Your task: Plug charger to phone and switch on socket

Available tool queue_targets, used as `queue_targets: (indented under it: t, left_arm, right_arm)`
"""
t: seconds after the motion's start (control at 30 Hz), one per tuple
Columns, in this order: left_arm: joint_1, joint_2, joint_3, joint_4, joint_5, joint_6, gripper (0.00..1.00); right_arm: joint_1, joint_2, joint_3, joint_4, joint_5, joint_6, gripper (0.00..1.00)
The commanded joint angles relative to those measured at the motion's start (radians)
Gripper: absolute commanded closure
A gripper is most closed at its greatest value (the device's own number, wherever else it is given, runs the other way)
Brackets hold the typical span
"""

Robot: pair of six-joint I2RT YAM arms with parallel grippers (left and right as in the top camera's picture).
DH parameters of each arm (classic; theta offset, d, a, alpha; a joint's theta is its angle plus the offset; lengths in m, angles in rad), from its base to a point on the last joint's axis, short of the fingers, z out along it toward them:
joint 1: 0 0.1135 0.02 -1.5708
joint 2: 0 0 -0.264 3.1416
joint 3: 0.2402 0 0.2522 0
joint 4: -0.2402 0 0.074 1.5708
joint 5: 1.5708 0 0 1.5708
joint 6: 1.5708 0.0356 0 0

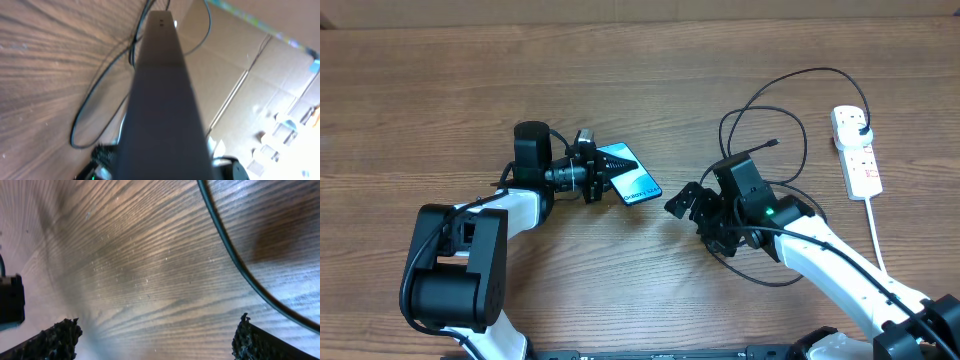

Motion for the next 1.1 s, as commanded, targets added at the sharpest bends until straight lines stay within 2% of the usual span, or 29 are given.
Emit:
queue_targets:
  t: [0.0, 0.33, 1.07]
  left_arm:
    - [0.005, 0.002, 0.024, 0.009, -0.047, -0.018, 0.96]
    - [0.005, 0.002, 0.024, 0.009, 0.034, -0.002, 0.96]
    - [0.005, 0.002, 0.024, 0.009, 0.064, 0.006, 0.96]
  right_arm:
    - [0.000, 0.004, 0.065, -0.036, -0.014, -0.062, 0.00]
    - [0.000, 0.004, 0.101, -0.050, -0.005, -0.053, 0.00]
    - [0.000, 0.004, 0.101, -0.050, -0.005, -0.053, 0.00]
